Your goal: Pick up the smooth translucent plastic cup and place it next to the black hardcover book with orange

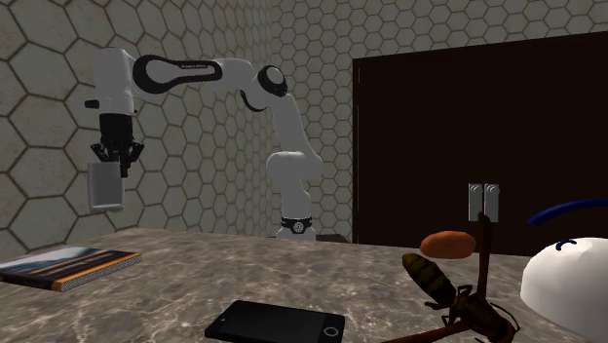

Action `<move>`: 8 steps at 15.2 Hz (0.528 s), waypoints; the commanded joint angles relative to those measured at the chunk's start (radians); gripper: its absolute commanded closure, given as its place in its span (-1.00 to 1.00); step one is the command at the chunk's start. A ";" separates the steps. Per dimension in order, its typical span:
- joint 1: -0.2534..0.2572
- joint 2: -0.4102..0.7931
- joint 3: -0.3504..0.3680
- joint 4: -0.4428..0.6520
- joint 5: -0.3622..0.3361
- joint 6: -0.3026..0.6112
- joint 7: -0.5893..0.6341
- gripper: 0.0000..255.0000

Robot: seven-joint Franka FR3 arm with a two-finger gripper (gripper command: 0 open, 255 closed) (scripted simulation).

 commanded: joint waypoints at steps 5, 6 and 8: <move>0.031 -0.027 -0.039 -0.058 -0.033 0.070 0.023 1.00; 0.039 -0.032 -0.047 -0.067 -0.040 0.081 0.027 1.00; 0.054 -0.044 -0.065 -0.083 -0.055 0.103 0.037 1.00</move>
